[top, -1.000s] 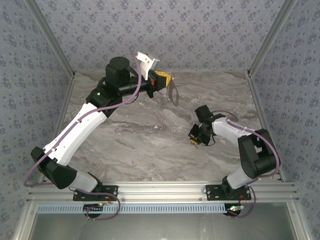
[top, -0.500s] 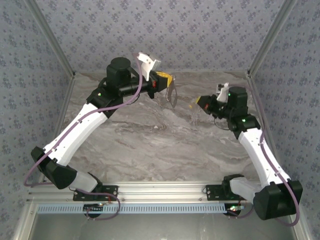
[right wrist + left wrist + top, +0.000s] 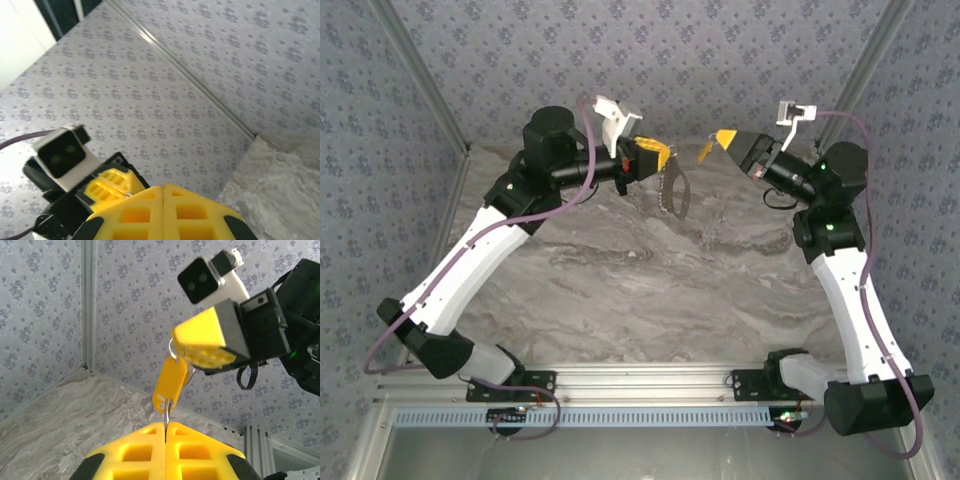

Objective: Put the keys on the keyring

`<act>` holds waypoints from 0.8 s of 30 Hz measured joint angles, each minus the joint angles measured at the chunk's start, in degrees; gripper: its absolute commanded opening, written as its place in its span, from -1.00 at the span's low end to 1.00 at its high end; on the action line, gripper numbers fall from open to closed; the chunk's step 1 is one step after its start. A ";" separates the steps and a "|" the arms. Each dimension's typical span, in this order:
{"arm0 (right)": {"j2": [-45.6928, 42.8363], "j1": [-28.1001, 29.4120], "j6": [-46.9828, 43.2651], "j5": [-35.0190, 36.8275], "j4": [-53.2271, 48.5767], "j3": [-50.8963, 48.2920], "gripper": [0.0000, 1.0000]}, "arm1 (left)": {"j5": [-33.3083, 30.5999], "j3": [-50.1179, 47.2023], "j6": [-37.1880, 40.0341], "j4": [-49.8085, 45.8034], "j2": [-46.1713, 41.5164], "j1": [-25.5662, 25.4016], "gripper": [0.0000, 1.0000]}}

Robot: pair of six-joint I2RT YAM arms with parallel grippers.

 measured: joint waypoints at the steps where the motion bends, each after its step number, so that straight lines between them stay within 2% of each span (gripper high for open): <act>1: 0.13 0.20 0.31 -0.24 0.68 0.39 -1.00 | 0.42 0.26 0.00 -0.24 0.09 0.00 -1.00; 17: 1.60 7.37 -1.62 -0.61 -0.50 3.50 -1.00 | 4.09 4.07 0.02 -2.93 1.73 -0.44 -1.00; 24: 2.58 10.36 -5.42 -0.52 -4.79 5.81 -1.00 | 4.26 4.20 0.02 -3.48 1.88 -0.70 -1.00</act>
